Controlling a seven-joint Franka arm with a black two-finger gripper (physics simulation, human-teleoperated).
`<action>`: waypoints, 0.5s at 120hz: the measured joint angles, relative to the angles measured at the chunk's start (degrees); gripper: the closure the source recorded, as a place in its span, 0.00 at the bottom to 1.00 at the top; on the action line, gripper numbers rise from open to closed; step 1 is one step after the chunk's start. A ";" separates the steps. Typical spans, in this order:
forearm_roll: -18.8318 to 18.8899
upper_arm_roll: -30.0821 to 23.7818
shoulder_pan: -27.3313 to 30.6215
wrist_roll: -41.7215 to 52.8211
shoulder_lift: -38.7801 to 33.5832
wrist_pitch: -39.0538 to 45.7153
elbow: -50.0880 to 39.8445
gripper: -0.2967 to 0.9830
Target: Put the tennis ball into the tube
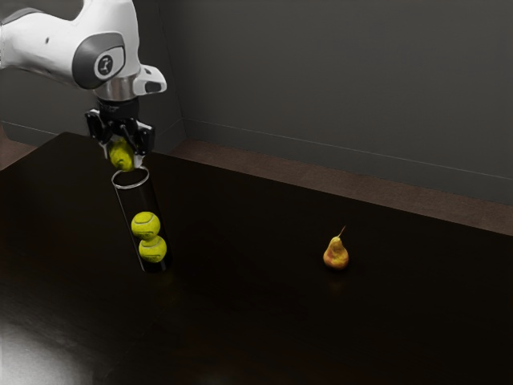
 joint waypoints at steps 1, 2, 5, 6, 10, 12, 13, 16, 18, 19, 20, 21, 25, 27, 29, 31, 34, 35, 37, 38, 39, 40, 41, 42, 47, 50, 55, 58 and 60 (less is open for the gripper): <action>-0.07 0.01 -0.06 0.06 0.00 -0.01 0.00 0.40; -0.14 0.02 -0.12 0.11 0.01 -0.01 0.00 0.39; -0.37 0.05 -0.21 0.27 0.02 -0.03 0.00 0.37; -0.47 0.06 -0.23 0.32 0.02 -0.03 0.00 0.37; -0.82 0.11 -0.18 0.52 0.02 -0.05 -0.01 0.35; -0.97 0.12 -0.12 0.62 0.02 -0.06 -0.01 0.34; -1.03 0.13 -0.09 0.67 0.02 -0.06 -0.01 0.34; -1.20 0.13 0.01 0.80 0.02 -0.07 -0.01 0.32; -1.28 0.14 0.07 0.90 0.04 -0.08 -0.01 0.32; -1.32 0.13 0.11 0.94 0.06 -0.08 -0.01 0.31; -1.35 0.10 0.16 0.98 0.08 -0.08 -0.01 0.31; -1.37 -0.03 0.30 1.04 0.11 -0.09 0.01 0.31; -1.49 -1.43 1.38 1.31 0.19 -0.10 0.17 0.30; -1.57 -3.54 2.89 1.45 0.15 -0.10 0.44 0.29; -1.61 -7.25 5.63 1.59 0.03 -0.11 0.80 0.29; -1.55 -13.17 10.18 1.74 -0.08 -0.12 1.40 0.28; -1.55 -21.36 16.01 1.94 -0.08 -0.12 2.44 0.28; -1.56 -23.53 17.38 2.00 -0.06 -0.13 2.80 0.28; -1.60 -27.01 19.31 2.12 0.02 -0.14 3.46 0.27; -1.61 -28.39 19.96 2.17 0.06 -0.15 3.78 0.27; -1.64 -29.57 20.44 2.21 0.09 -0.18 4.06 0.27; -1.66 -30.59 20.78 2.25 0.12 -0.20 4.29 0.27; -1.68 -31.46 21.03 2.27 0.15 -0.25 4.50 0.27; -1.68 -32.21 21.19 2.28 0.17 -0.31 4.68 0.26; -1.60 -34.67 21.47 2.24 0.15 -1.08 5.68 0.26; -1.52 -35.79 21.86 2.17 0.07 -1.62 6.18 0.26; -1.34 -41.32 26.98 2.09 -0.09 -2.46 6.64 0.25; -1.14 -44.17 30.09 2.05 -0.15 -2.90 6.80 0.25; -1.00 -45.42 31.64 2.03 -0.17 -3.16 6.91 0.25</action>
